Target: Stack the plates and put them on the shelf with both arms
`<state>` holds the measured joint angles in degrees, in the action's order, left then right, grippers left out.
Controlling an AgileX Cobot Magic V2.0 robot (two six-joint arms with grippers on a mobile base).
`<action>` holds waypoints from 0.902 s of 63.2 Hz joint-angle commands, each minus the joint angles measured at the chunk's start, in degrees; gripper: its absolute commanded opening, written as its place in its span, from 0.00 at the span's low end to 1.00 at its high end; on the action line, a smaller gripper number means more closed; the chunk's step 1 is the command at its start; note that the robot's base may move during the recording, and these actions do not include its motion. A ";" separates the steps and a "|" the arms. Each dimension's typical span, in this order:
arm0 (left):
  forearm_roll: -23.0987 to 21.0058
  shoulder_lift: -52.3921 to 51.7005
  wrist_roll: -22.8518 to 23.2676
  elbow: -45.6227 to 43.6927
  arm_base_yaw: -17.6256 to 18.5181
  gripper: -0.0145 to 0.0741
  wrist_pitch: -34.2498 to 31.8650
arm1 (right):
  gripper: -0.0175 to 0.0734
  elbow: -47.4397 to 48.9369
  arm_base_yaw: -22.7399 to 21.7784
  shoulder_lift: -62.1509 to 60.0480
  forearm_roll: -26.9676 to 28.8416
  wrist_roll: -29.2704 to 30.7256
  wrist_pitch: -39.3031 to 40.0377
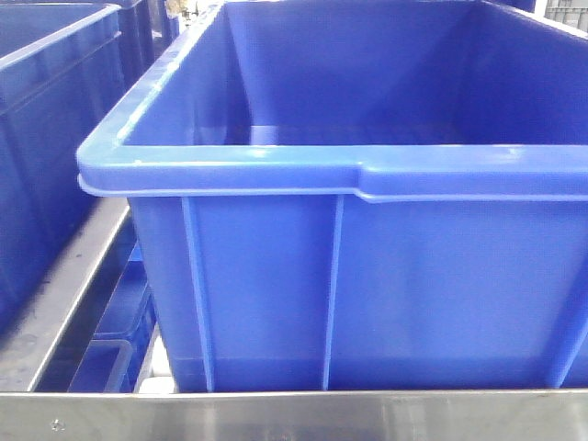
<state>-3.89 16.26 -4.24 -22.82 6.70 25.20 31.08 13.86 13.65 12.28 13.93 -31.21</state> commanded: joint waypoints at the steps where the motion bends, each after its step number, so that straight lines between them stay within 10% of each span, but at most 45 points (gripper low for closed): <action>1: -0.52 0.48 0.26 -1.76 0.45 0.26 -5.14 | 0.25 -0.93 -0.19 -4.34 -0.99 0.40 6.66; 57: -0.52 0.48 0.26 -1.76 0.45 0.26 -5.06 | 0.25 -5.03 -0.19 -11.01 -0.99 0.34 8.22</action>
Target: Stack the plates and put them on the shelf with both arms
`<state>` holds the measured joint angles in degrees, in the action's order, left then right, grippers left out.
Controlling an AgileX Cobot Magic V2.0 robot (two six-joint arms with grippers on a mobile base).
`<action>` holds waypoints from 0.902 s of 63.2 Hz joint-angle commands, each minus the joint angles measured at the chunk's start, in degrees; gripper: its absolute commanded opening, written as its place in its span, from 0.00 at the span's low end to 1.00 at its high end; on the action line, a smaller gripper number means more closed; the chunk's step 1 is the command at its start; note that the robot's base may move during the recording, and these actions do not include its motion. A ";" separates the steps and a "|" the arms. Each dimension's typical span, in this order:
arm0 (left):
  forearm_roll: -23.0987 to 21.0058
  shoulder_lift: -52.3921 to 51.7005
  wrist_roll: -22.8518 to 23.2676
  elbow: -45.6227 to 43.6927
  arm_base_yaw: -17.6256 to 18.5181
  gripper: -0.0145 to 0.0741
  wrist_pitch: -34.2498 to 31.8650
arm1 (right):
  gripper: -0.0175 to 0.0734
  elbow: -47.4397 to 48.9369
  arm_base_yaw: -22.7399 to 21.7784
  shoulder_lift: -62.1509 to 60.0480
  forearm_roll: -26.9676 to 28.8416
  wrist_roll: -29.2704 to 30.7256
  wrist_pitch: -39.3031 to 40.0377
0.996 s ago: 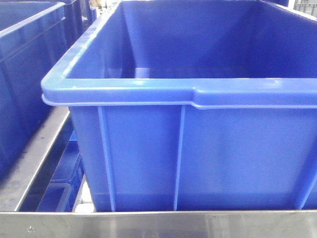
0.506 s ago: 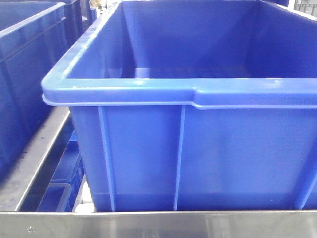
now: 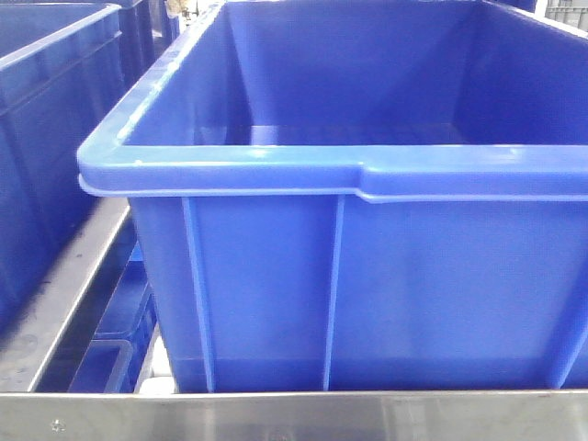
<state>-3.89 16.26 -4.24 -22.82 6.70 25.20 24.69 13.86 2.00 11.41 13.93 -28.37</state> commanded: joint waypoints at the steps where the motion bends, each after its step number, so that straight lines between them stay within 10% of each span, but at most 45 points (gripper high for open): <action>1: -0.52 0.48 0.26 -1.76 0.45 0.26 -5.06 | 0.25 1.35 -0.19 0.64 -0.12 0.34 5.38; 31: -0.52 0.48 0.26 -1.76 0.45 0.26 -5.06 | 0.25 -5.13 -14.83 0.57 -6.90 -10.43 12.21; 57: -0.52 0.48 0.26 -1.76 0.45 0.26 -5.06 | 0.25 -25.58 -15.55 -3.85 -6.90 -11.85 32.29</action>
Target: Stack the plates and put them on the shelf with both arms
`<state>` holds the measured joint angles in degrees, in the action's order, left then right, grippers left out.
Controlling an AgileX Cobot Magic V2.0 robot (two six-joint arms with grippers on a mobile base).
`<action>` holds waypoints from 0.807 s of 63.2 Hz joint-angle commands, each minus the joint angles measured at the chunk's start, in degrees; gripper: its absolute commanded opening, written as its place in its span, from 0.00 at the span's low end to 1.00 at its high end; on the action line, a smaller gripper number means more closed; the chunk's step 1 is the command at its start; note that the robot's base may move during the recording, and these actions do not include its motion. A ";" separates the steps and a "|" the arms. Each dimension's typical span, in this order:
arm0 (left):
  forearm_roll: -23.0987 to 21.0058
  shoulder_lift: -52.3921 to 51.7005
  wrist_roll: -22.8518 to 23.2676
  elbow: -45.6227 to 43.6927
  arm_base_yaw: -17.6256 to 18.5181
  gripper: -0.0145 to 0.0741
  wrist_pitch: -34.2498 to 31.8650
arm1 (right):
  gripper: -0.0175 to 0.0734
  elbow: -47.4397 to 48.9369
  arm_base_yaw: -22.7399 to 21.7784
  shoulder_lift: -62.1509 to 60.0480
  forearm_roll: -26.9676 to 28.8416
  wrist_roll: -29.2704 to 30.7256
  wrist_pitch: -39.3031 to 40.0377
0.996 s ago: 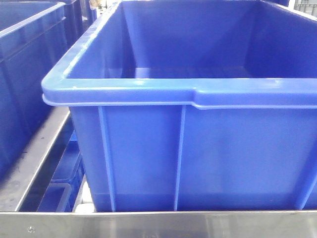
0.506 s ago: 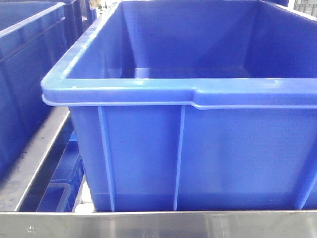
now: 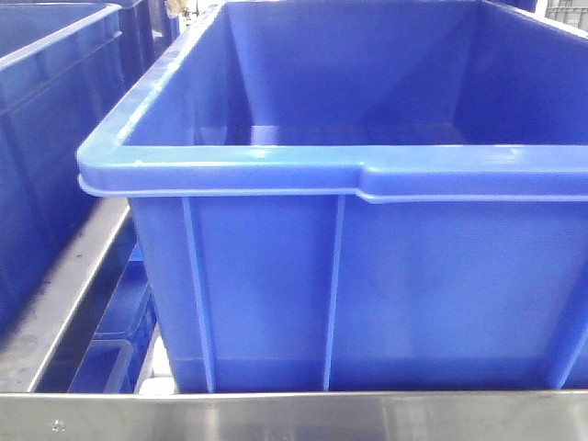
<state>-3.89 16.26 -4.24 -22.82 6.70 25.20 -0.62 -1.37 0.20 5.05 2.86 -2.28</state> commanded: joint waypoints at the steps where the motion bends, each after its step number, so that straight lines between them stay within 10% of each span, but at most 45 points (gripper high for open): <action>1: -0.52 0.48 0.26 -1.76 0.45 0.26 -5.06 | 0.25 -0.19 -0.39 -2.41 -0.54 -0.87 5.20; 51: -0.52 0.48 0.26 -1.76 0.45 0.26 -4.83 | 0.25 -0.12 -0.44 -2.04 -0.43 -1.26 2.28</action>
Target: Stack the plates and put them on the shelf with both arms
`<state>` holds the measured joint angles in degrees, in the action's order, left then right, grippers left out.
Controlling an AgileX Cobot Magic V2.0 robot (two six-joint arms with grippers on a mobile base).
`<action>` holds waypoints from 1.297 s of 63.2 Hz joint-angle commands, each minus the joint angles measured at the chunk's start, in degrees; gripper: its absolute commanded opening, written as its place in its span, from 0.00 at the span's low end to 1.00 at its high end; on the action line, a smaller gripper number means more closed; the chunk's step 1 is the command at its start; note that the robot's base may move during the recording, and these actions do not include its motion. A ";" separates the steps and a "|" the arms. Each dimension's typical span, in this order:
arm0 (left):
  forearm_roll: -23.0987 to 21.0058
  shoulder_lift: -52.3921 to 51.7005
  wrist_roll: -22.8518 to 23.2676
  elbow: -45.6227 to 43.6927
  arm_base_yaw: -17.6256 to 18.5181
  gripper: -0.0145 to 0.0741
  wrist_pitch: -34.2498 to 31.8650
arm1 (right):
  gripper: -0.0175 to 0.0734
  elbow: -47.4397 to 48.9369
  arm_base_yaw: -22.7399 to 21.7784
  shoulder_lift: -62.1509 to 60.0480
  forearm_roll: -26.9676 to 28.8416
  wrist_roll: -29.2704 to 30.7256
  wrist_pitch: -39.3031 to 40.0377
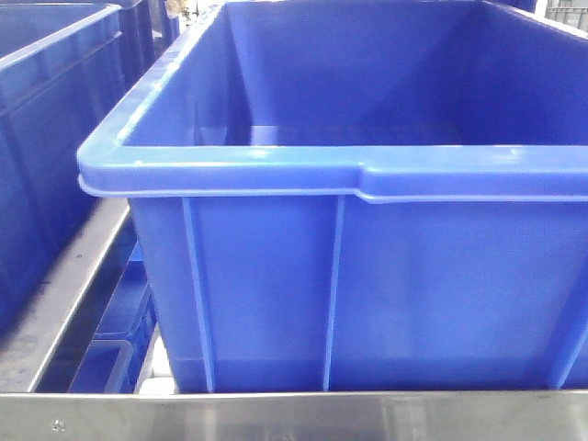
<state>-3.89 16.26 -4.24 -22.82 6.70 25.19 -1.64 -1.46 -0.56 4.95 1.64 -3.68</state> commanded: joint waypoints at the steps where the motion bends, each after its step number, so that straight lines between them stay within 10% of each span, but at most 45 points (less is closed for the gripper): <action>1: -0.52 0.48 0.26 -1.76 0.45 0.26 -4.81 | 0.25 0.90 -0.35 -1.28 -0.33 -0.04 3.68; 23: -0.27 0.32 0.26 -0.12 0.06 0.26 -5.94 | 0.25 0.90 -0.35 -1.28 -0.33 -0.04 3.68; 39: -0.37 -9.20 0.26 13.79 -4.82 0.26 -21.50 | 0.25 0.90 -0.35 -1.28 -0.33 -0.04 3.68; 82: -0.25 -17.70 0.26 24.74 -5.06 0.26 -24.76 | 0.25 0.90 -0.35 -1.28 -0.33 -0.04 3.68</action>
<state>-3.89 -0.39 -4.24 0.38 1.22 4.08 -1.64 -1.46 -0.56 4.95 1.62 -4.90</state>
